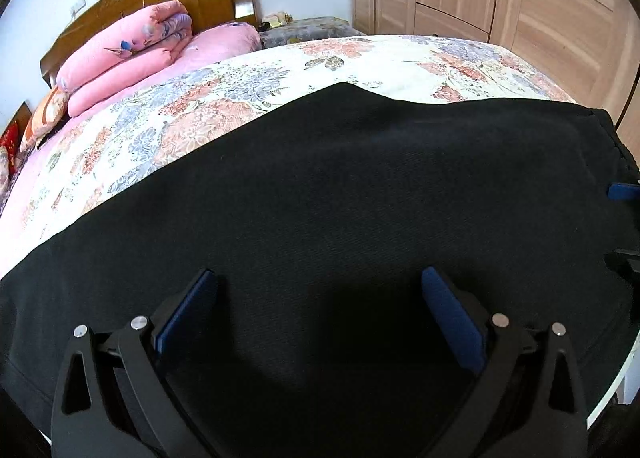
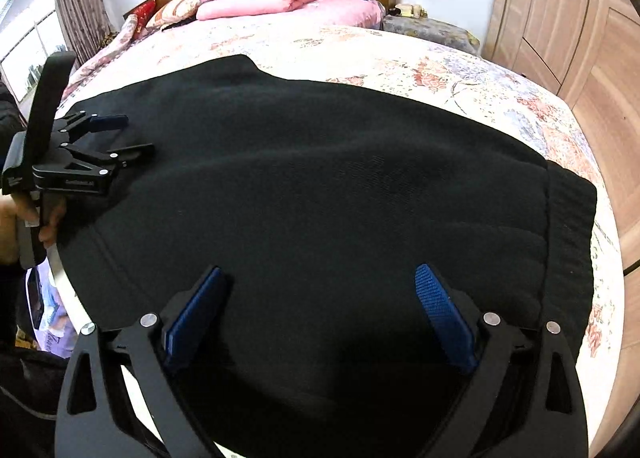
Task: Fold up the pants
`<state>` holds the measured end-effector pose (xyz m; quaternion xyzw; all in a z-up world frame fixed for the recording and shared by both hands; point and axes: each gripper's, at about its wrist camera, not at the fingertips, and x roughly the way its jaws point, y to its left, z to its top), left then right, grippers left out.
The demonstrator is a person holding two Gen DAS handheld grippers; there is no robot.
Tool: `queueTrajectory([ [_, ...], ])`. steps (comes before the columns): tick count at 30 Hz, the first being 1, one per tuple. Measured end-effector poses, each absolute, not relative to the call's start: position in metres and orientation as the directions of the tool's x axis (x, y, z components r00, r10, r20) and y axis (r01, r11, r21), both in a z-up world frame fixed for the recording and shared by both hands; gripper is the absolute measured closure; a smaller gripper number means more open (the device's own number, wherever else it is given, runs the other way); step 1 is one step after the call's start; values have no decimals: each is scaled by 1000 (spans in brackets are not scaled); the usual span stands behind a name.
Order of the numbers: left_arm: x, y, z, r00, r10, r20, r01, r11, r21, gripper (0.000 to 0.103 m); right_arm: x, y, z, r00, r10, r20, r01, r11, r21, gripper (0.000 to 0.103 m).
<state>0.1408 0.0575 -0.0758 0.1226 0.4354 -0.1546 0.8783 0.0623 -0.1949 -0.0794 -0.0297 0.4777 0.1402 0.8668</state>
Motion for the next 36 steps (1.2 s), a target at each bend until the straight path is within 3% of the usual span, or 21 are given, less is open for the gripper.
queueTrajectory([
  [20, 144, 61, -75, 547, -168, -820, 363, 930, 51, 1, 54, -205, -76, 507, 239, -828, -268, 957, 112, 11],
  [24, 147, 57, -44, 523, -276, -806, 393, 918, -60, 1, 62, -204, -54, 517, 182, -836, -237, 969, 65, 11],
  [27, 172, 30, -26, 558, -275, -783, 442, 897, 0, 1, 88, -216, -43, 571, 128, -811, -124, 990, 70, 11],
  [32, 237, -21, -67, 498, -223, -838, 493, 867, 63, 1, 134, -213, -59, 524, 25, -851, -34, 999, 8, 11],
  [36, 248, -16, -78, 520, -263, -813, 481, 877, 24, 1, 130, -212, -84, 496, -52, -867, -64, 993, -96, 4],
])
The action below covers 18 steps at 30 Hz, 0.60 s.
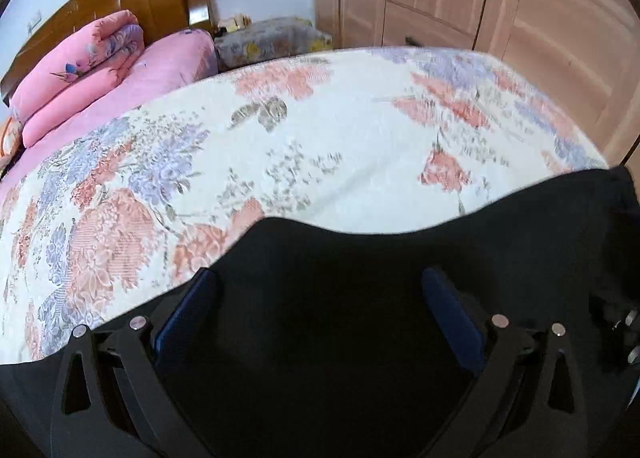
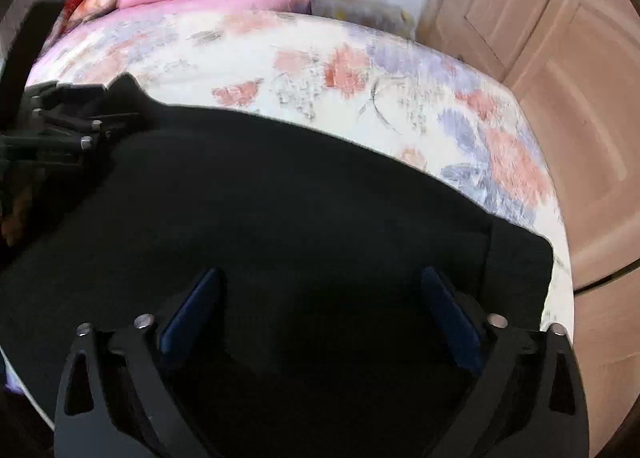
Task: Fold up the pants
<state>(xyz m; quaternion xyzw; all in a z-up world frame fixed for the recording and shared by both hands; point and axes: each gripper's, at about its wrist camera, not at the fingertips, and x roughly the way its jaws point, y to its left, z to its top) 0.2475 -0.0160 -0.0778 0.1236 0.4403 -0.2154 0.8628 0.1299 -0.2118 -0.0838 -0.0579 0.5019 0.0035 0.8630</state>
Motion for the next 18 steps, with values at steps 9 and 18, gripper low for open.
queueTrajectory([
  [9, 246, -9, -75, 523, -290, -801, 463, 886, -18, 1, 133, -215, -81, 405, -44, -913, -75, 994, -82, 4],
  [18, 218, 135, -26, 622, -155, -768, 198, 980, -38, 1, 160, -135, -58, 507, 108, -855, -201, 979, 4, 4],
])
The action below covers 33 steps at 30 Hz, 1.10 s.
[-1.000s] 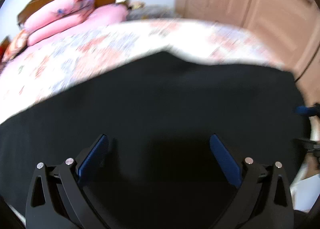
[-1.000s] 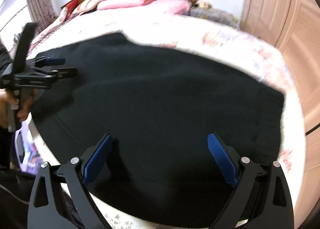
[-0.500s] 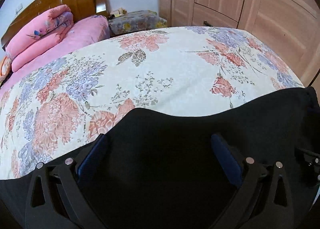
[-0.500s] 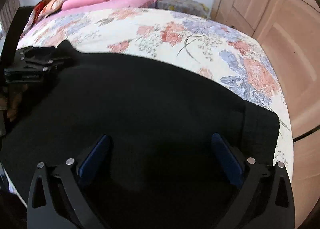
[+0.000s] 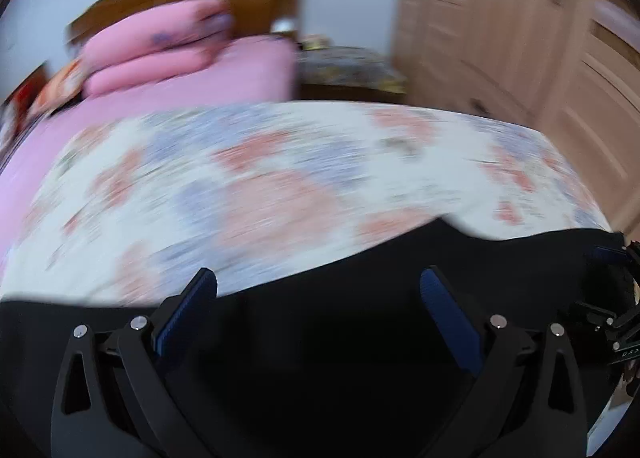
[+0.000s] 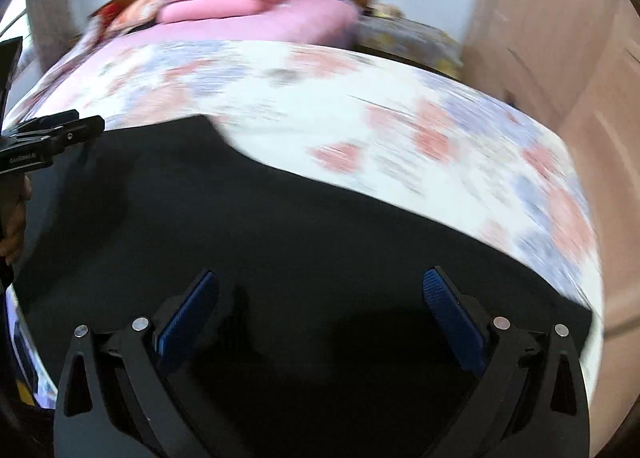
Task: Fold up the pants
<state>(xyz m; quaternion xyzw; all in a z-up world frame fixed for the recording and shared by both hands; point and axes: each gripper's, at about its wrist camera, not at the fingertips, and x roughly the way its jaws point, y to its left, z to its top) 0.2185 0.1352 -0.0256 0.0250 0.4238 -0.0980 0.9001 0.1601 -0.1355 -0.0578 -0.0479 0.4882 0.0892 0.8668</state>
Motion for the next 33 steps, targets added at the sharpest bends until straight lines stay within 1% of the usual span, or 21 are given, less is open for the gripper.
queueTrajectory([
  [3, 205, 191, -30, 631, -55, -774, 57, 998, -24, 1, 173, -92, -58, 495, 188, -848, -324, 946, 21, 4],
  [5, 198, 219, -37, 625, -12, -781, -21, 999, -32, 1, 176, -73, -61, 480, 220, -849, -380, 925, 25, 4],
  [7, 198, 246, -56, 587, 7, -810, -90, 994, -57, 1, 180, -60, -69, 455, 213, -865, -414, 910, 7, 4],
  [9, 201, 259, -73, 557, 15, -830, -124, 990, -65, 1, 181, -56, -84, 427, 166, -889, -418, 908, -31, 4],
  [11, 199, 257, -76, 572, 32, -820, -118, 992, -44, 1, 177, -64, -85, 426, 204, -881, -421, 907, 7, 4],
  [14, 203, 251, -77, 562, 66, -825, -117, 993, -1, 1, 174, -69, -83, 420, 184, -889, -417, 909, -9, 4],
  [17, 203, 255, -78, 565, 52, -824, -120, 993, -20, 1, 171, -64, -82, 428, 170, -888, -410, 912, -24, 4],
  [19, 203, 254, -78, 565, 60, -823, -120, 993, -10, 1, 174, -61, -81, 441, 159, -883, -395, 918, -31, 4],
  [21, 204, 254, -79, 565, 60, -823, -122, 993, -11, 1, 178, -62, -77, 447, 169, -878, -376, 927, -13, 4],
  [23, 201, 253, -78, 565, 61, -823, -122, 992, -10, 1, 180, -58, -65, 461, 236, -855, -370, 927, 56, 4],
  [25, 201, 253, -78, 566, 62, -822, -123, 992, -10, 1, 179, -45, -55, 457, 311, -833, -403, 908, 117, 4],
  [30, 202, 252, -78, 566, 62, -822, -124, 992, -11, 1, 170, 10, -53, 420, 395, -817, -526, 840, 135, 4],
  [33, 200, 255, -77, 576, 44, -816, -125, 992, -35, 1, 158, 45, -56, 373, 441, -817, -596, 788, 154, 4],
])
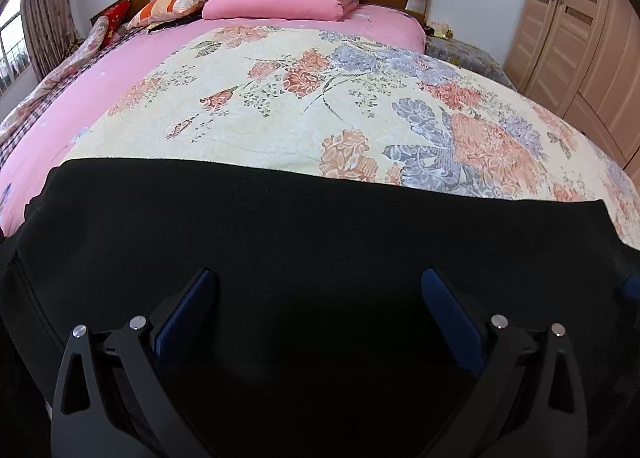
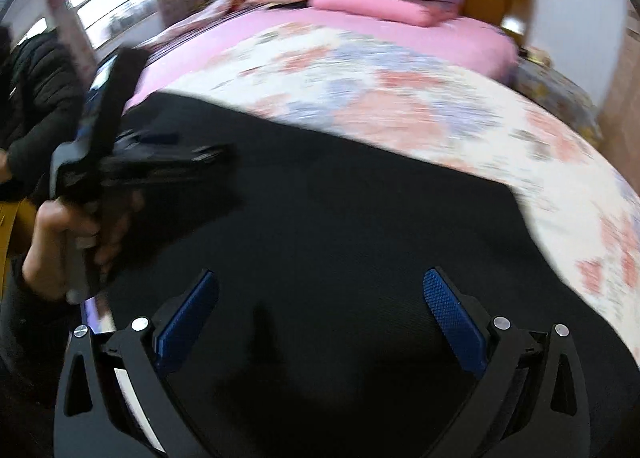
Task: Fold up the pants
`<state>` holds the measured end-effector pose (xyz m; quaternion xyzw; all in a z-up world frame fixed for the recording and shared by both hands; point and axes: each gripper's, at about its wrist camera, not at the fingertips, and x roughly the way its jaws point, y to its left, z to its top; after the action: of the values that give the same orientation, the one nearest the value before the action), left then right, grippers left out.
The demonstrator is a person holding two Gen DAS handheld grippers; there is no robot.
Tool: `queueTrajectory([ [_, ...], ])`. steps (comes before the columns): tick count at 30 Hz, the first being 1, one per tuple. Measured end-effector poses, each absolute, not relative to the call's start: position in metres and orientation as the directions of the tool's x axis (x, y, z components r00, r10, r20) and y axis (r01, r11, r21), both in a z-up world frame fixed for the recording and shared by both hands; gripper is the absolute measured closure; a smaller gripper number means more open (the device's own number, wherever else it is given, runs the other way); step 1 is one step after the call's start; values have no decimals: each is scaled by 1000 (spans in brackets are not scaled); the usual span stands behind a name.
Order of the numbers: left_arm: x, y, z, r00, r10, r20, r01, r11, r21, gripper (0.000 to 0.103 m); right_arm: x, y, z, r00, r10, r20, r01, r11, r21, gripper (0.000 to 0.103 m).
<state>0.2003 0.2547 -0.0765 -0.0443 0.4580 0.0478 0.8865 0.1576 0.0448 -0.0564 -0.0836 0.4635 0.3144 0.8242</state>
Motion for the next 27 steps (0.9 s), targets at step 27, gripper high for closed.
queueTrajectory([
  [27, 67, 557, -87, 827, -211, -521, -418, 390, -821, 16, 137, 72, -81, 361, 373, -855, -672, 740, 39, 4],
])
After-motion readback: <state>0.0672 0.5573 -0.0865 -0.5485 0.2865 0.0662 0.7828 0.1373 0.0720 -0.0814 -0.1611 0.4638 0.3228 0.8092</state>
